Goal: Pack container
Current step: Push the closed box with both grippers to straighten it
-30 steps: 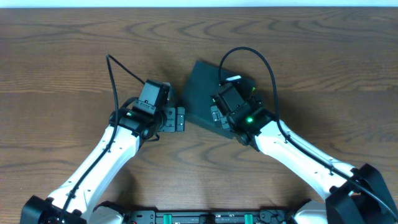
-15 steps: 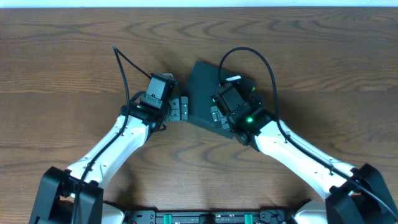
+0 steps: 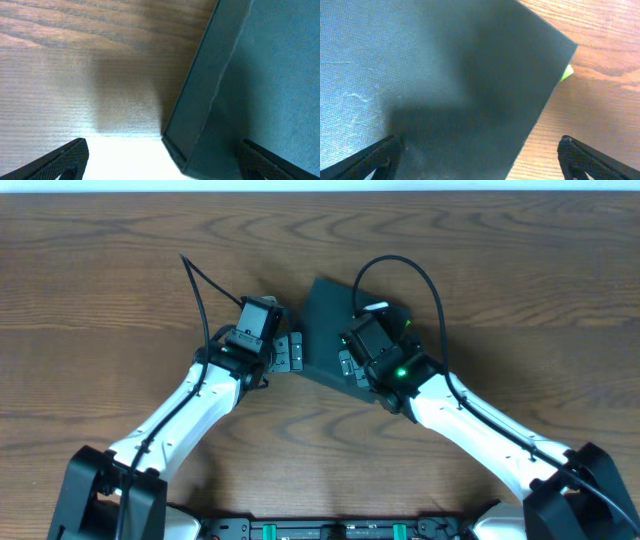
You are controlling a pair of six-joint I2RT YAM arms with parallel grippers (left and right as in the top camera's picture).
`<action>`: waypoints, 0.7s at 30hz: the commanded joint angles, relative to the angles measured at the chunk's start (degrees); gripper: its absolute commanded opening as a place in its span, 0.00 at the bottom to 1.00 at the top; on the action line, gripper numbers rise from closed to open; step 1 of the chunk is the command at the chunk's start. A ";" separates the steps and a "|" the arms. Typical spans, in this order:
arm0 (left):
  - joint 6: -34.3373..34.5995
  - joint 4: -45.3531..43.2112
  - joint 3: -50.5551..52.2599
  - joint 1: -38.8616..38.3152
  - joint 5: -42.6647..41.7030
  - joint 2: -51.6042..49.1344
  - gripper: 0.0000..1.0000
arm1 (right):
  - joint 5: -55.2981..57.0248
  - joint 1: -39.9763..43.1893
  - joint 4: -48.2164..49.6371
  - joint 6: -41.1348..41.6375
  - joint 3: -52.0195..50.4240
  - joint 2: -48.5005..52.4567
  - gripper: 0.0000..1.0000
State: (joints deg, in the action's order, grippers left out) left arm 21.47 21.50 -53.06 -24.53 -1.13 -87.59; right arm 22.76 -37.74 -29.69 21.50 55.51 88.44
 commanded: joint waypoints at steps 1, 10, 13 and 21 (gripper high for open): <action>-0.20 3.93 -3.28 0.15 2.19 3.08 0.95 | -0.72 0.26 -3.06 3.78 0.90 -2.34 0.99; -4.20 11.50 -7.91 2.80 6.40 8.72 0.95 | 2.99 5.70 -17.77 11.15 1.70 -14.71 0.99; -5.25 11.26 -7.91 6.01 6.64 5.81 0.95 | 3.61 9.88 -18.64 13.22 0.20 -13.70 0.99; -5.22 9.42 -7.91 8.87 5.03 -2.58 0.95 | 3.34 17.68 -10.25 13.20 -2.01 -7.30 0.99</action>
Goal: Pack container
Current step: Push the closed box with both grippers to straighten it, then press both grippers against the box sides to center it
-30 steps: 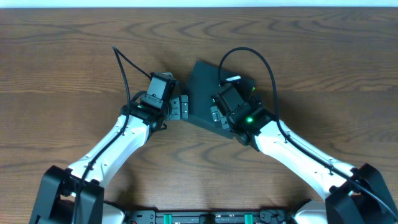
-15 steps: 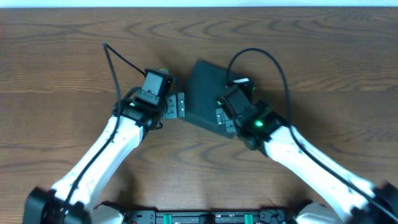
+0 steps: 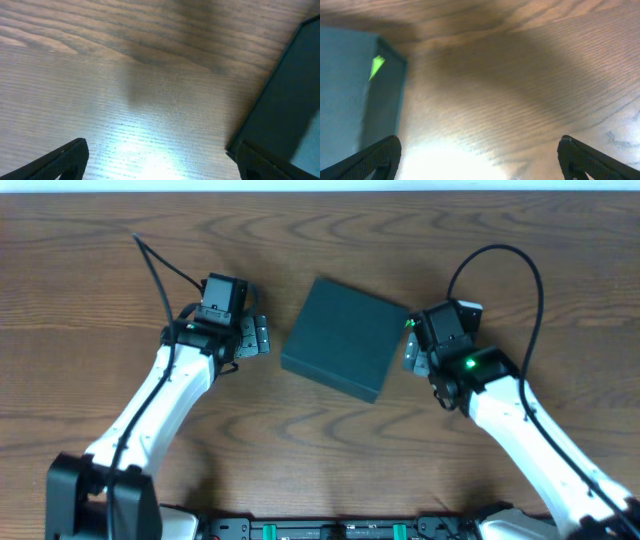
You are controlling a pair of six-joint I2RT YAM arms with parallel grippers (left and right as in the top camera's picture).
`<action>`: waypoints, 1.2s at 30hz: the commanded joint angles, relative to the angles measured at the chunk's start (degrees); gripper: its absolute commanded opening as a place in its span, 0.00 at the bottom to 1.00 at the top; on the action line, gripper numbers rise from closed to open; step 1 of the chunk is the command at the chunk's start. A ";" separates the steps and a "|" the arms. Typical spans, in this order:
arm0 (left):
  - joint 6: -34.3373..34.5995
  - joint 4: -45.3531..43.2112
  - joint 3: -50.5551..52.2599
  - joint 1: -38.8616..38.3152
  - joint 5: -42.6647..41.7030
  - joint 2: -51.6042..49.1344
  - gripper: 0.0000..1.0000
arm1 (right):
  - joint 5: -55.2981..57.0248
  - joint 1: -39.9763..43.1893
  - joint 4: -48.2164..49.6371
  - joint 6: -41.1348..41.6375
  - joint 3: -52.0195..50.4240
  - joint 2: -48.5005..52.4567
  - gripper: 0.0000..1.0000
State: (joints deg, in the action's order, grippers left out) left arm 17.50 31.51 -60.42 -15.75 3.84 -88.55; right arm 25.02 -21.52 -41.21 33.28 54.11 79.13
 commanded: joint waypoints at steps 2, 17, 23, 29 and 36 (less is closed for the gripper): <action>-1.22 -1.40 -0.55 0.07 -0.94 -2.84 0.95 | 0.15 2.21 3.52 1.40 -0.61 5.03 0.99; -0.98 -3.02 -0.55 -0.33 -8.09 -8.63 0.95 | -2.99 2.38 12.22 1.40 -0.61 14.64 0.99; 0.74 -2.32 -0.55 -2.34 -8.33 -8.61 0.95 | -2.99 2.38 16.04 1.40 -0.61 14.67 0.99; 2.51 -0.76 -0.55 -4.07 -8.35 -8.61 0.95 | -6.88 2.36 19.65 1.40 -0.61 17.18 0.99; 5.99 2.62 -0.55 -4.13 -8.33 -7.65 0.95 | -13.38 2.21 22.67 1.40 -0.61 21.97 0.99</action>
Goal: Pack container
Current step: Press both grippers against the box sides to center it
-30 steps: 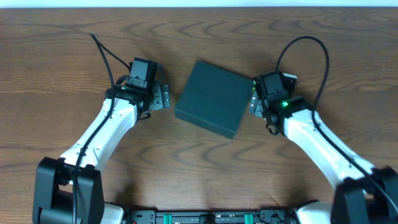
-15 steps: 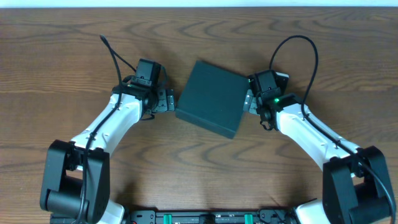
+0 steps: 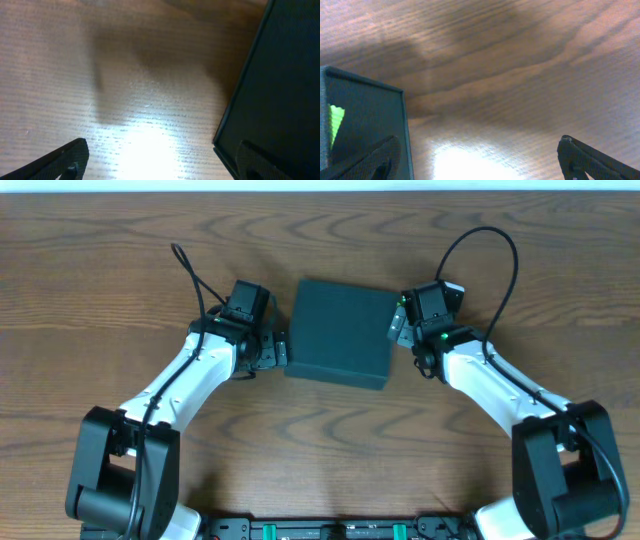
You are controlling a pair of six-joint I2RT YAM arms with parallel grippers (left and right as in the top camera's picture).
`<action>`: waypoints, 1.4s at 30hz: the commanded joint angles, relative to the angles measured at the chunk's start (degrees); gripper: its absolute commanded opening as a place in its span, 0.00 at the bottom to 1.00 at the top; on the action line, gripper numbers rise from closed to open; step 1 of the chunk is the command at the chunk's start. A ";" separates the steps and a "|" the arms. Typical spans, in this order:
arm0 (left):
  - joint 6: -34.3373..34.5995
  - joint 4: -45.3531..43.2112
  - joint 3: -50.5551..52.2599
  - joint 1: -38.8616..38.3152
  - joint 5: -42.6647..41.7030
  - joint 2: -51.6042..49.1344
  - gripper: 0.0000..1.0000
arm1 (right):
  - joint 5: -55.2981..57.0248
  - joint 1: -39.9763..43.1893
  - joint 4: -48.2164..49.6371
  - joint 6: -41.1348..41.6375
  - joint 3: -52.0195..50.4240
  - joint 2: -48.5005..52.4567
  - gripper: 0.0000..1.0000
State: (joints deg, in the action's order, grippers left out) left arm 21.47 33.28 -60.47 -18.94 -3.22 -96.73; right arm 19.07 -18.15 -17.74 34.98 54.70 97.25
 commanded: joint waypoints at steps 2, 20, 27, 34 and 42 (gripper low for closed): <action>3.21 1.81 -0.50 -0.94 -1.27 1.16 0.95 | -7.56 -1.68 -0.09 -0.33 -1.20 3.91 0.99; 3.41 6.60 -0.50 2.49 3.41 4.24 0.95 | -12.00 -13.07 6.45 -0.28 -1.18 3.91 0.99; 3.39 7.17 -0.50 2.80 3.37 4.24 0.95 | -12.00 -13.22 7.32 -0.26 -1.18 3.91 0.99; 3.39 7.19 -0.50 2.80 1.22 4.24 0.95 | -10.27 -13.16 7.32 -0.28 -1.18 3.91 0.99; 3.41 7.30 -0.50 2.80 0.52 4.24 0.95 | -9.84 -13.00 7.76 -0.31 -1.18 3.91 0.99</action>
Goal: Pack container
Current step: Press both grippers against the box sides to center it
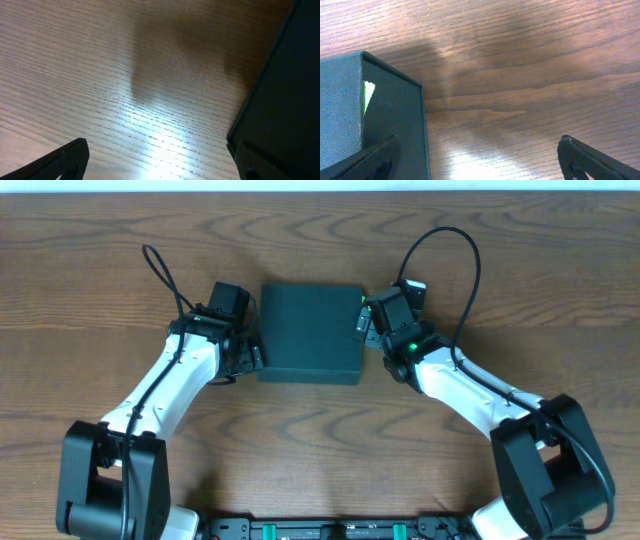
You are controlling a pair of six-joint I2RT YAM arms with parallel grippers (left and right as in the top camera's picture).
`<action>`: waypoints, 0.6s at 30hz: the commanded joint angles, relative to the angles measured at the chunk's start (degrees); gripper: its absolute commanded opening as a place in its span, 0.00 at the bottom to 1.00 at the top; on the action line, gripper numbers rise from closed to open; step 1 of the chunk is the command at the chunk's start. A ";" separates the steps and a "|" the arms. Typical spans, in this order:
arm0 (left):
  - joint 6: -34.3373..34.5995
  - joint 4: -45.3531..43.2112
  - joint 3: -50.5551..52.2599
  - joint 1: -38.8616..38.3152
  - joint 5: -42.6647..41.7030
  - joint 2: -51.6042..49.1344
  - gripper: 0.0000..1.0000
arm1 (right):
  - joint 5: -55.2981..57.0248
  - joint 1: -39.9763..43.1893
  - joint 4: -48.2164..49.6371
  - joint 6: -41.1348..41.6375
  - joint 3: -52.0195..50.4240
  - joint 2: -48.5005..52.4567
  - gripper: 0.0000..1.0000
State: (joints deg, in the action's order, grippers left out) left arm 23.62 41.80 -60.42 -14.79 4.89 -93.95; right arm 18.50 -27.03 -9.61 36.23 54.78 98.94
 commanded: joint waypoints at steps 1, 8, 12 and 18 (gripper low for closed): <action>1.27 -1.16 -0.55 -1.36 -7.98 1.46 0.95 | -9.27 -4.13 -0.22 -1.55 -1.27 2.23 0.99; 1.29 -1.05 -0.55 -1.38 -9.44 1.46 0.95 | -9.25 -4.02 0.68 -1.57 -1.27 2.23 0.99; 1.27 -1.03 -0.55 -1.36 -7.74 1.51 0.95 | -9.25 -4.02 0.94 -1.60 -1.27 2.21 0.99; 0.61 -0.92 -0.55 -1.31 -5.49 3.21 0.95 | -6.56 -3.48 0.13 -2.47 -1.27 -1.09 0.99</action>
State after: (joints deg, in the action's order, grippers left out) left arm 23.59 42.22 -60.40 -14.76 3.40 -93.65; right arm 18.98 -27.03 -8.60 36.18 54.68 98.87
